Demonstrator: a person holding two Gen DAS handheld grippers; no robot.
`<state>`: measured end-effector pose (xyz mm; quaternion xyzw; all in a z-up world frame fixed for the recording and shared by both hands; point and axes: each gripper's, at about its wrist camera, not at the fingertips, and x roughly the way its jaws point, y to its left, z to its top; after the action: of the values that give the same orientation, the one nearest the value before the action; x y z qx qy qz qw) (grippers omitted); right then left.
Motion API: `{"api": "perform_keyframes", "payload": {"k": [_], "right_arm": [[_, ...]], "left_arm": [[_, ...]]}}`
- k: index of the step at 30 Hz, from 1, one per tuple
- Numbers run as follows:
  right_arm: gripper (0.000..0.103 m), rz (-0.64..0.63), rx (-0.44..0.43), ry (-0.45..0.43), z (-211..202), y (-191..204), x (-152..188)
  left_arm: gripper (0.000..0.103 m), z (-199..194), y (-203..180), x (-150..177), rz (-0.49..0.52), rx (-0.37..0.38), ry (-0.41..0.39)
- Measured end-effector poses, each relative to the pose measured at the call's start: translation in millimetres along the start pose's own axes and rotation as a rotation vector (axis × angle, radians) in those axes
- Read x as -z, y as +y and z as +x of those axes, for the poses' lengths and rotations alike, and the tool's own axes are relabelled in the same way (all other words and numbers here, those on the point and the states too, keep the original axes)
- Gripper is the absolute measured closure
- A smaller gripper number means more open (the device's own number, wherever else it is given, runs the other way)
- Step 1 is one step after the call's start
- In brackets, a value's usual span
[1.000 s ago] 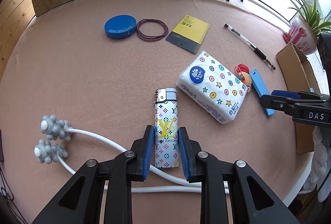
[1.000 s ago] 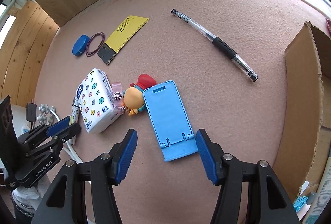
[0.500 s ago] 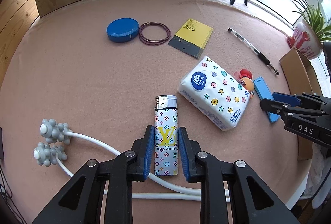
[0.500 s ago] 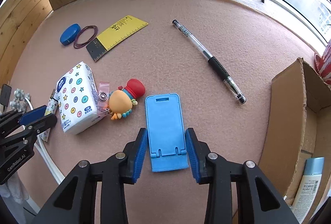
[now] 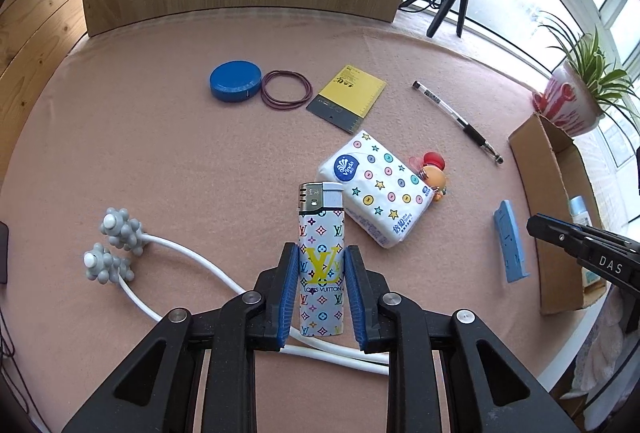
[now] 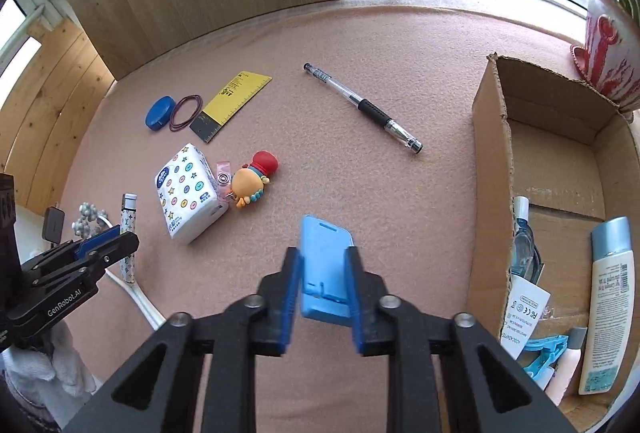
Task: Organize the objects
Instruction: 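Lift the lighter and phone stand and carry both toward the box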
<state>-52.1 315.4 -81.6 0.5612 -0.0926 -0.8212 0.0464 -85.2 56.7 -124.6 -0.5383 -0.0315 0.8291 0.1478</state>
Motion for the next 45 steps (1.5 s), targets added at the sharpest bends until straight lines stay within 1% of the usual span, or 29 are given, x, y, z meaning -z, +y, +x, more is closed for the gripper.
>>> {"api": "perform_keyframes", "payload": {"k": [2,5,8,9,10,11,12,19,21,22,23,24,26,29,31,34,38,41,45], "right_arm": [[0.099,0.01,-0.006,-0.012,-9,-5,0],[0.098,-0.001,-0.007,0.012,-6,-10,-2],[0.092,0.032,-0.044,0.051,1,-14,-1],[0.078,0.031,-0.071,0.063,3,-13,0],[0.07,0.03,-0.089,0.076,5,-11,1],[0.054,0.036,-0.085,0.082,8,-9,2],[0.053,0.034,-0.068,0.083,11,-6,3],[0.052,-0.014,0.062,0.18,46,14,5],[0.053,-0.066,0.108,0.164,49,23,6],[0.057,-0.086,0.129,0.15,50,27,6],[0.068,-0.107,0.157,0.14,50,30,7],[0.069,-0.12,0.162,0.133,49,33,7],[0.069,-0.092,0.114,0.131,47,31,8],[0.069,-0.059,0.076,0.105,37,26,11],[0.069,-0.042,0.043,0.083,24,24,13],[0.069,-0.03,0.021,0.029,0,20,17],[0.069,-0.025,0.026,-0.037,-29,9,19],[0.069,-0.013,0.059,-0.074,-49,-10,23],[0.069,0.036,0.073,-0.107,-70,-40,33]], "left_arm": [[0.078,-1,-4,-2,0.011,-0.004,-0.002],[0.078,1,-8,-4,0.007,-0.004,-0.004],[0.078,0,-8,-3,-0.002,-0.002,-0.007],[0.078,0,-9,-2,-0.004,-0.002,-0.006],[0.078,0,-9,-1,-0.005,-0.002,-0.006],[0.078,0,-9,0,-0.007,-0.002,-0.006],[0.078,0,-8,1,-0.011,-0.001,-0.005],[0.078,-4,-7,5,-0.014,0.005,-0.011],[0.078,-6,-7,5,-0.011,0.009,-0.013],[0.078,-6,-8,5,-0.009,0.012,-0.014],[0.078,-7,-9,5,-0.007,0.016,-0.016],[0.078,-8,-10,5,-0.004,0.019,-0.017],[0.078,-10,-13,4,0.004,0.025,-0.019],[0.078,-12,-20,1,0.021,0.035,-0.023],[0.078,-14,-28,-2,0.034,0.045,-0.03],[0.078,-18,-44,-6,0.058,0.067,-0.038],[0.078,-21,-73,-11,0.1,0.103,-0.047],[0.078,-22,-99,-15,0.135,0.134,-0.05],[0.078,-20,-141,-19,0.194,0.179,-0.051]]}}
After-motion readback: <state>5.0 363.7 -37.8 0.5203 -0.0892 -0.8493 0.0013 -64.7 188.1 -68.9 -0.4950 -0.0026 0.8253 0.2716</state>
